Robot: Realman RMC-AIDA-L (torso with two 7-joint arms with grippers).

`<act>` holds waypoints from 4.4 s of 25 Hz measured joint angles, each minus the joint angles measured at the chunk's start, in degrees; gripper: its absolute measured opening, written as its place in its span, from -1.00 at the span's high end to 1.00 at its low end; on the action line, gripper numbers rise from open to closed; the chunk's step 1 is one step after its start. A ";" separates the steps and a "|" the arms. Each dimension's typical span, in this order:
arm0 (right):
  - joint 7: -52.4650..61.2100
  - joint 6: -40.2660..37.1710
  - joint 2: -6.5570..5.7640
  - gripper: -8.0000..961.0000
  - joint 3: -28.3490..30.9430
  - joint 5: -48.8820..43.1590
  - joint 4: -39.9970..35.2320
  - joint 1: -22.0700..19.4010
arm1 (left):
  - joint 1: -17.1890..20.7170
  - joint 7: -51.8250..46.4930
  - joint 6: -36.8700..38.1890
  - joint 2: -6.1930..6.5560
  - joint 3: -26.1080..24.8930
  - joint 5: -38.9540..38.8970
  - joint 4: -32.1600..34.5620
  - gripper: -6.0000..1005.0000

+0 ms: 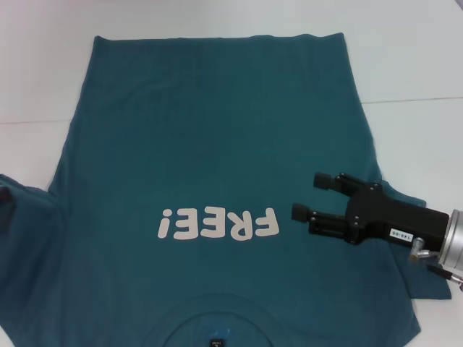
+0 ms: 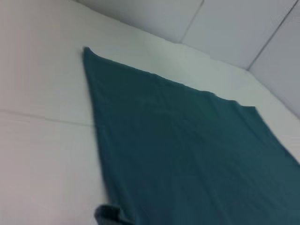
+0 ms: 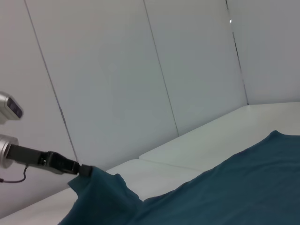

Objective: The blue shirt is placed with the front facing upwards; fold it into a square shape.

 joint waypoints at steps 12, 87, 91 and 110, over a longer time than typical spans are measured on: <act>-0.07 0.23 0.00 -0.96 0.00 0.00 0.29 0.30 | -1.57 -0.58 2.81 -2.44 0.46 -4.73 -6.10 0.98; 0.00 -0.34 0.09 -0.96 0.09 0.08 0.19 -0.41 | -0.30 9.24 -13.32 -5.17 7.78 -5.49 -13.95 -0.82; 0.00 -0.42 0.09 -0.96 0.09 0.08 0.14 -0.41 | -0.28 9.24 -13.55 -5.25 8.29 -5.48 -13.89 -0.82; 0.00 -0.56 0.09 -0.96 0.08 0.08 0.04 -0.41 | -0.64 9.24 -13.75 -4.90 8.63 -1.04 -11.01 -0.81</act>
